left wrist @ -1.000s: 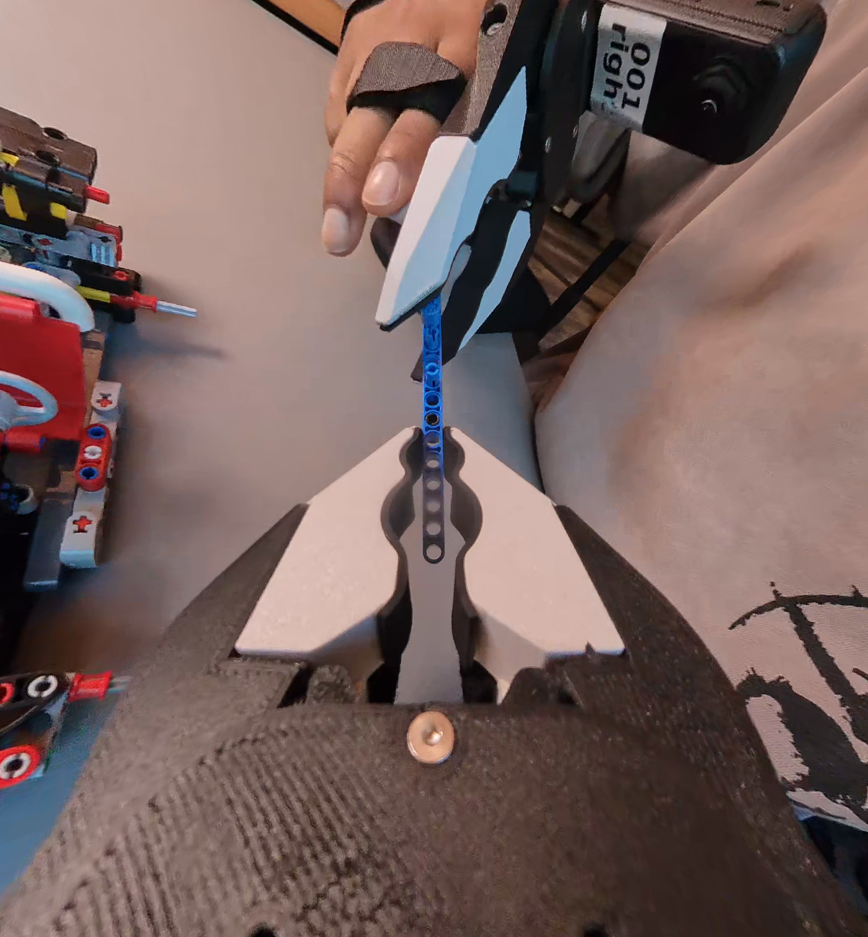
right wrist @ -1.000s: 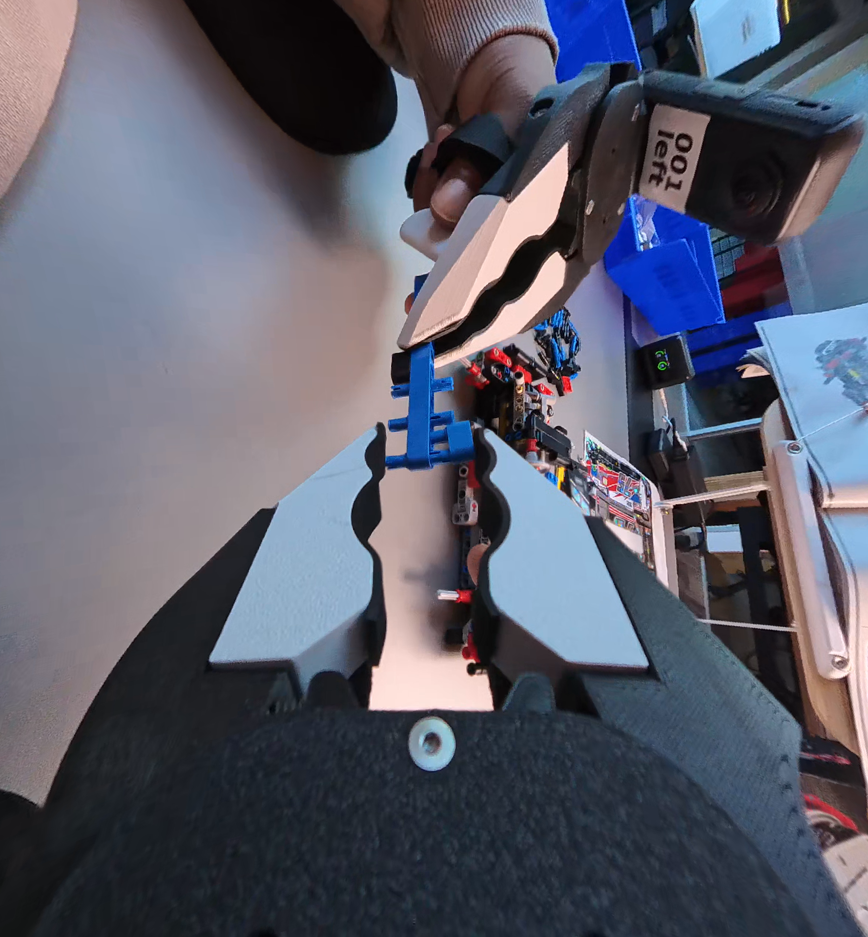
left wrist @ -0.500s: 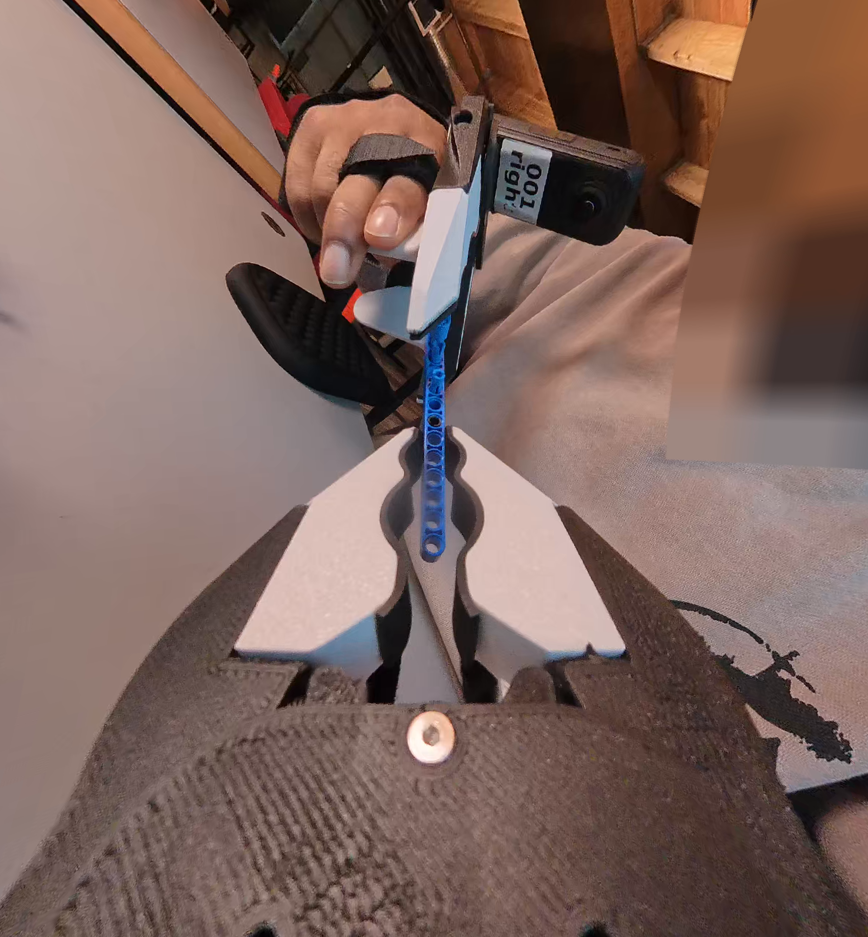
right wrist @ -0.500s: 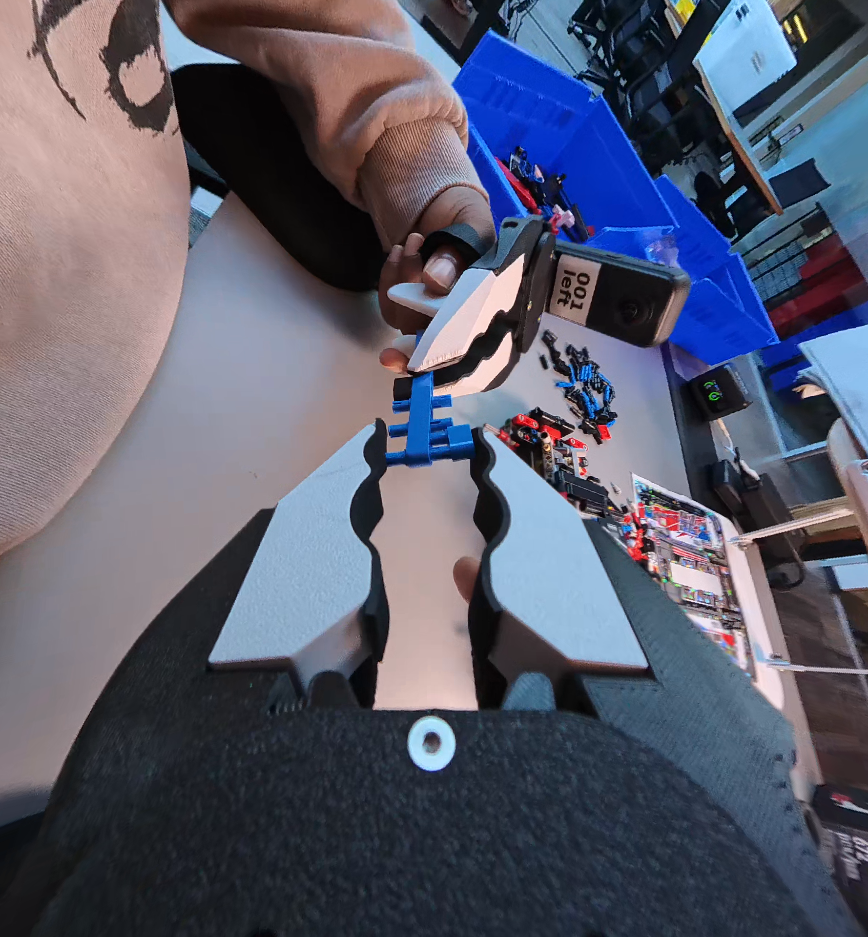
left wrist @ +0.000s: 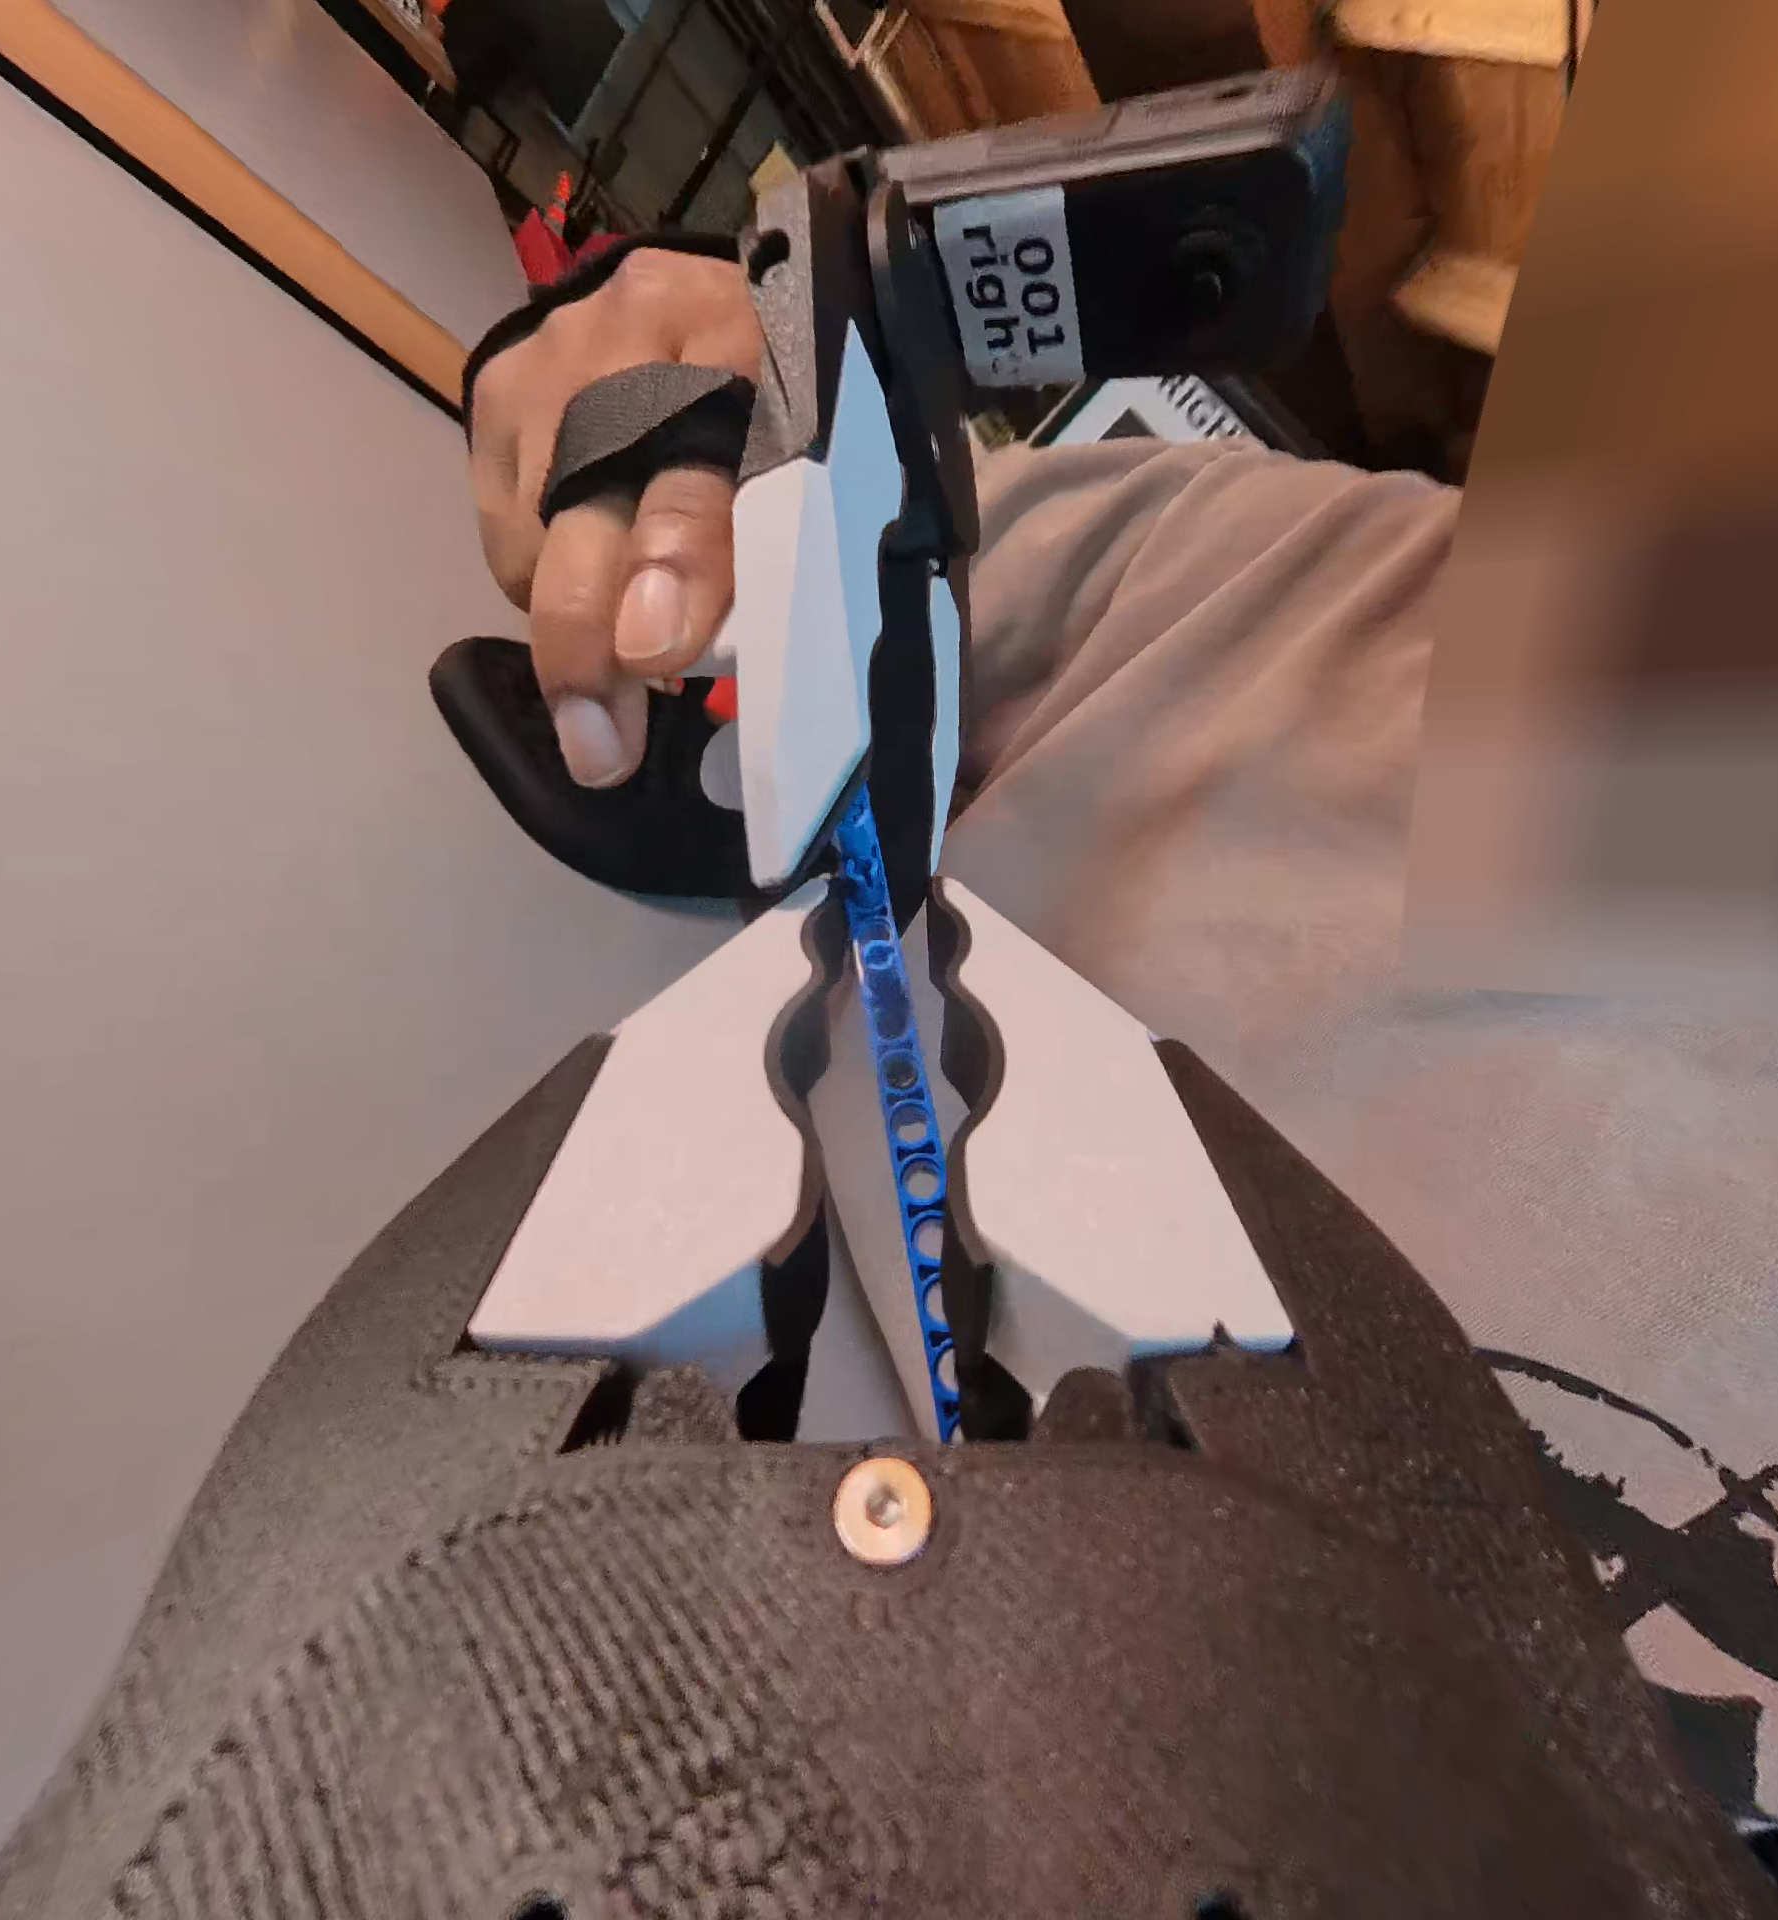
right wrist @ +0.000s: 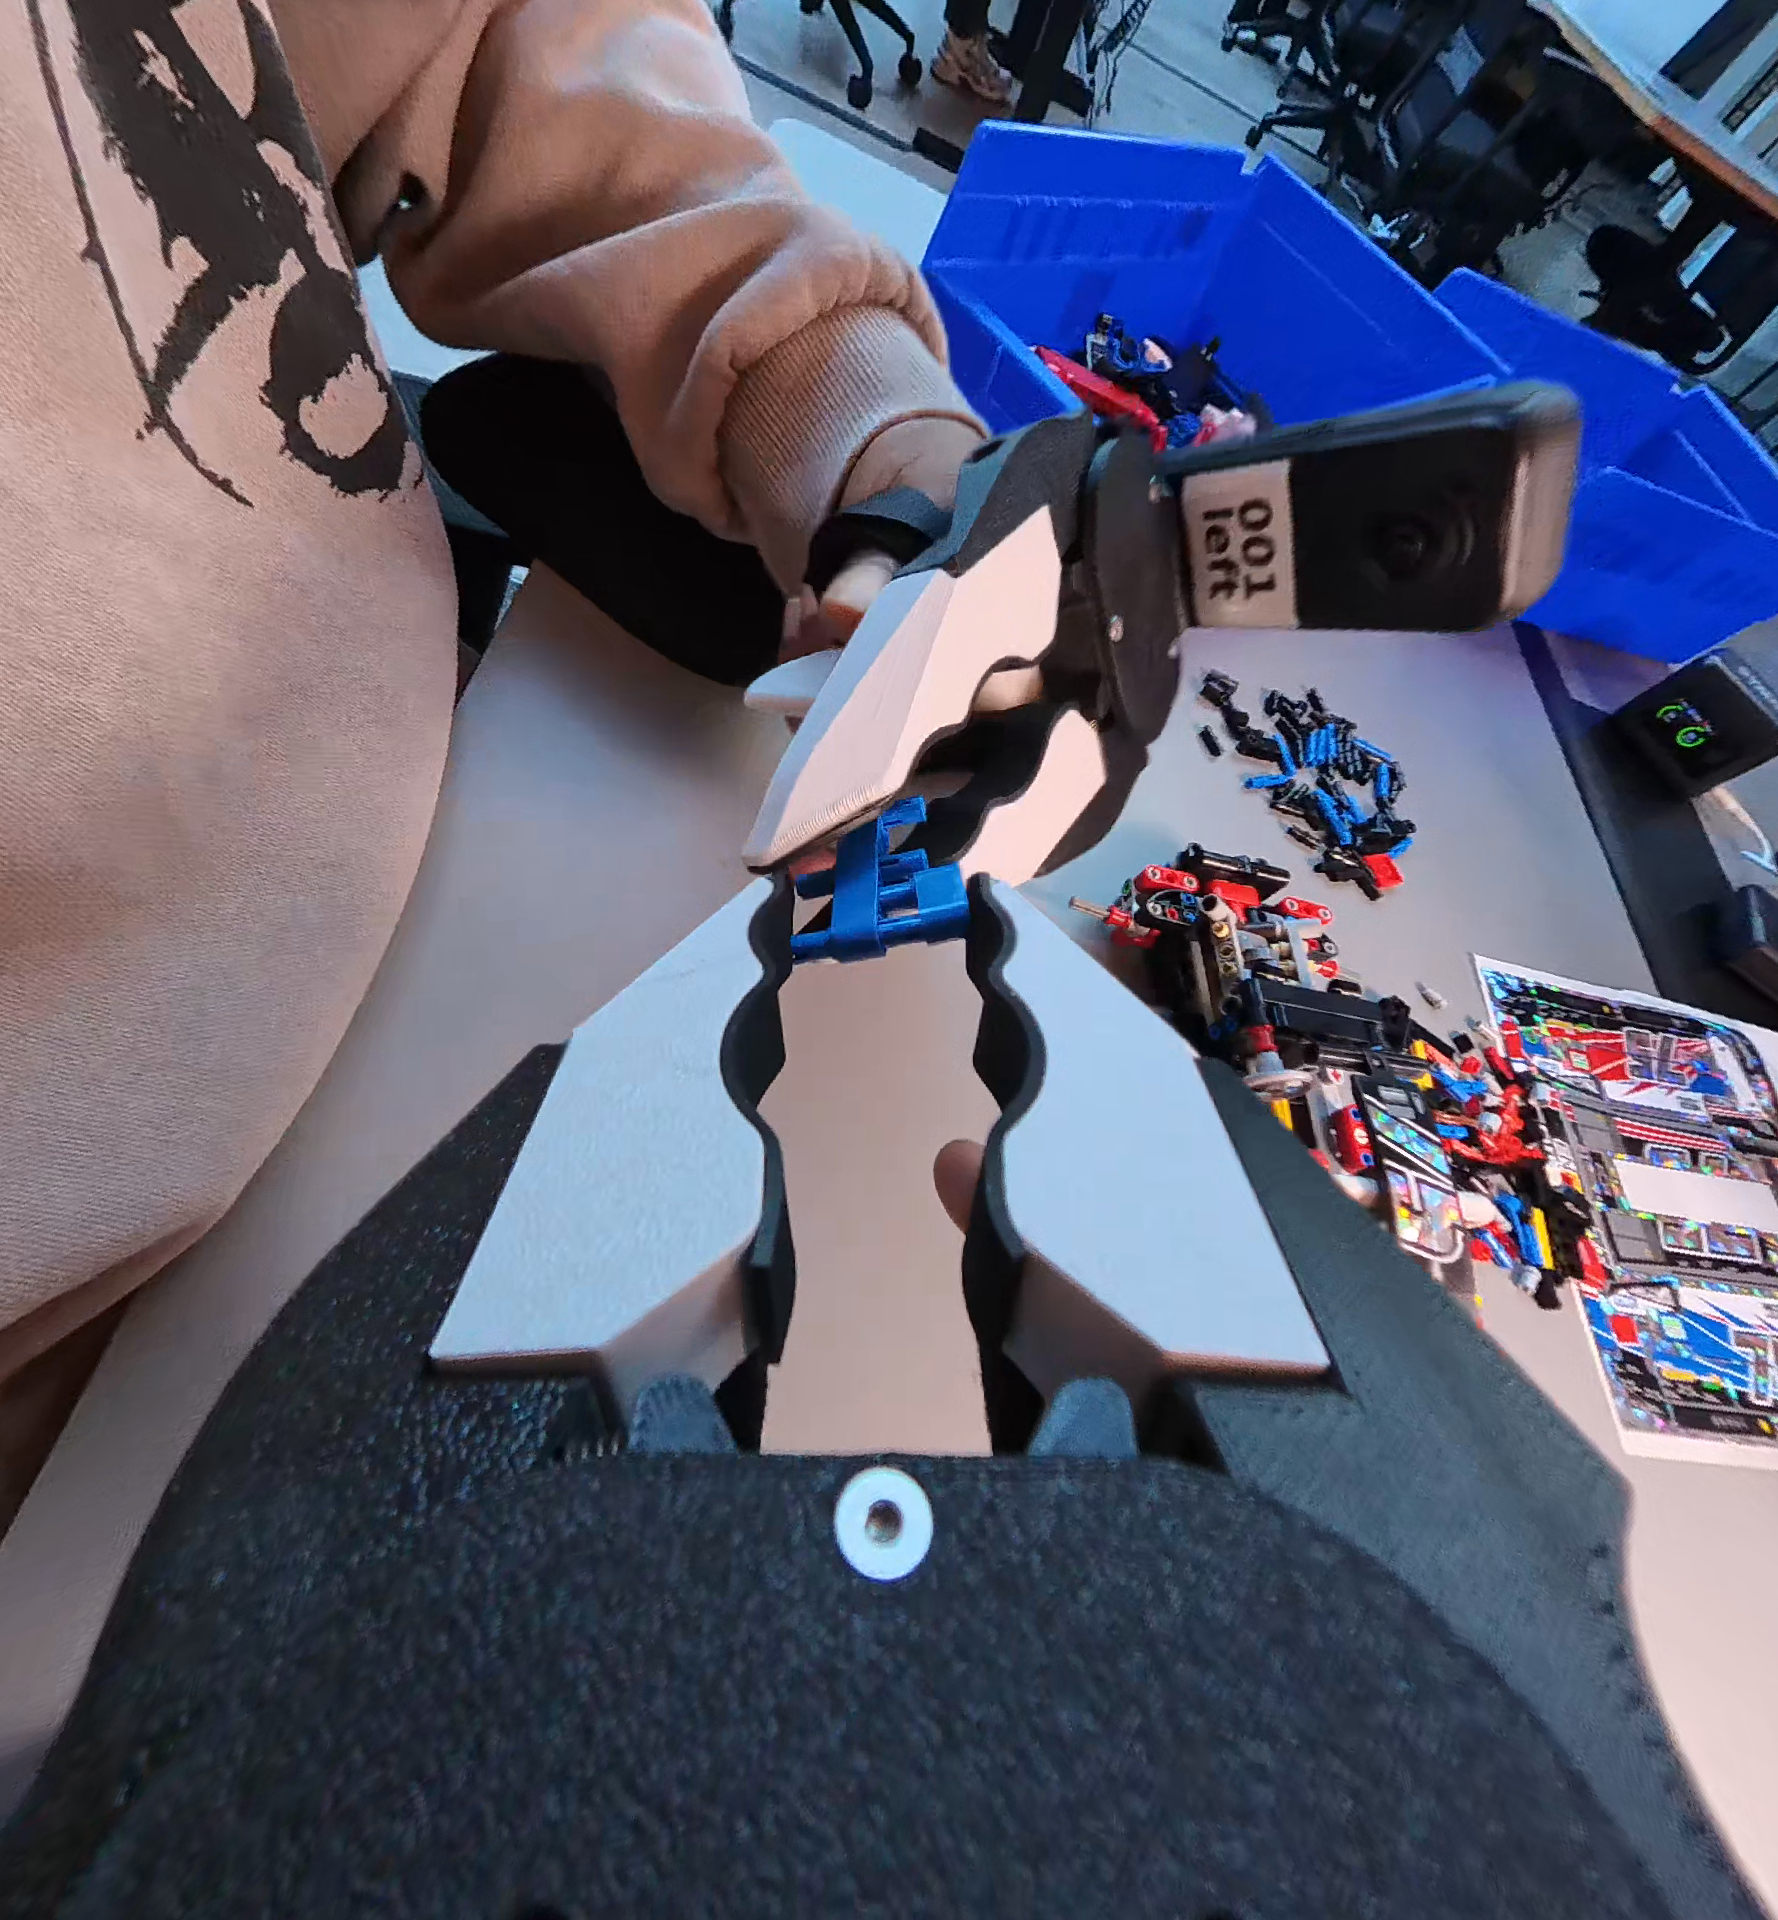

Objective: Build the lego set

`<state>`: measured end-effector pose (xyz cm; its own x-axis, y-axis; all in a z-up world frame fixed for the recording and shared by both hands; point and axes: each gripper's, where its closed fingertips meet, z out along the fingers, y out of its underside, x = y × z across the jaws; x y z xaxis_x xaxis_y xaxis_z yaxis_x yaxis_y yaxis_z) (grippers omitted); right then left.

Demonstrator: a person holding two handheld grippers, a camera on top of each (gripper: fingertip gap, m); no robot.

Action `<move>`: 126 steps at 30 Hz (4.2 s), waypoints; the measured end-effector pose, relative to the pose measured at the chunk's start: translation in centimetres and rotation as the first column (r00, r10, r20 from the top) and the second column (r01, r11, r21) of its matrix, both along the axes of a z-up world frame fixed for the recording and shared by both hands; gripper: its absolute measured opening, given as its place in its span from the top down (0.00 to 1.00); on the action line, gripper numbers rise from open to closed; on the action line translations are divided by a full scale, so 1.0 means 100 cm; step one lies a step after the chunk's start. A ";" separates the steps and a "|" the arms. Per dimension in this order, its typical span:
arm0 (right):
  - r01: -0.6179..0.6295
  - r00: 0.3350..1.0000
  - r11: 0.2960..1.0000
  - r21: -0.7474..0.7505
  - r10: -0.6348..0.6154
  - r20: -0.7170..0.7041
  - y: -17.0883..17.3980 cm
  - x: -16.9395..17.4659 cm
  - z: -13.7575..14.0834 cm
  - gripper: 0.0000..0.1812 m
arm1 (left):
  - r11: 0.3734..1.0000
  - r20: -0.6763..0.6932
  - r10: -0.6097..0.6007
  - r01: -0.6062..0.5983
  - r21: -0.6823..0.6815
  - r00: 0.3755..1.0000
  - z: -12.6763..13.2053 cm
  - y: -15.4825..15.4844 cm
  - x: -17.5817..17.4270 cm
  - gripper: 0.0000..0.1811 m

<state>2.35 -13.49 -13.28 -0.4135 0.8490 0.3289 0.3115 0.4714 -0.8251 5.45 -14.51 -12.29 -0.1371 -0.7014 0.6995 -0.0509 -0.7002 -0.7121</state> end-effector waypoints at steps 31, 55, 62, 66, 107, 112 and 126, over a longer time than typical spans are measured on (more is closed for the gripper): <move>-0.148 0.985 0.977 0.156 0.160 -0.070 -0.015 -0.001 0.001 0.86 | 0.969 0.103 0.010 0.016 -0.248 0.995 -0.007 -0.003 -0.007 0.98; 0.095 0.992 0.829 -0.552 -0.125 -0.017 0.031 -0.004 -0.028 1.00 | 0.897 -0.336 0.374 -0.244 0.369 0.864 -0.063 0.040 -0.026 0.97; 0.154 0.986 0.903 -0.402 -0.113 0.124 0.029 0.014 -0.050 0.97 | 0.796 -0.542 0.485 -0.090 0.599 0.686 -0.106 0.052 -0.045 0.97; 0.050 0.955 0.954 -0.296 0.041 0.295 -0.013 0.035 -0.076 0.90 | 0.775 -0.586 0.482 -0.005 0.632 0.652 -0.116 0.052 -0.047 0.97; 0.422 0.848 0.863 0.277 -0.268 -0.458 0.017 -0.022 0.021 0.93 | 0.843 -0.061 0.513 -0.489 0.224 0.856 0.008 0.030 -0.034 0.96; 0.233 0.952 0.965 0.124 -0.200 -0.234 0.005 -0.020 -0.007 0.91 | 0.858 -0.313 0.430 -0.276 0.432 0.847 -0.023 0.021 -0.035 0.97; -0.052 0.998 0.987 0.154 0.054 -0.009 -0.012 -0.006 -0.027 0.95 | 0.988 -0.309 0.051 -0.003 0.154 0.950 -0.040 -0.003 -0.025 0.97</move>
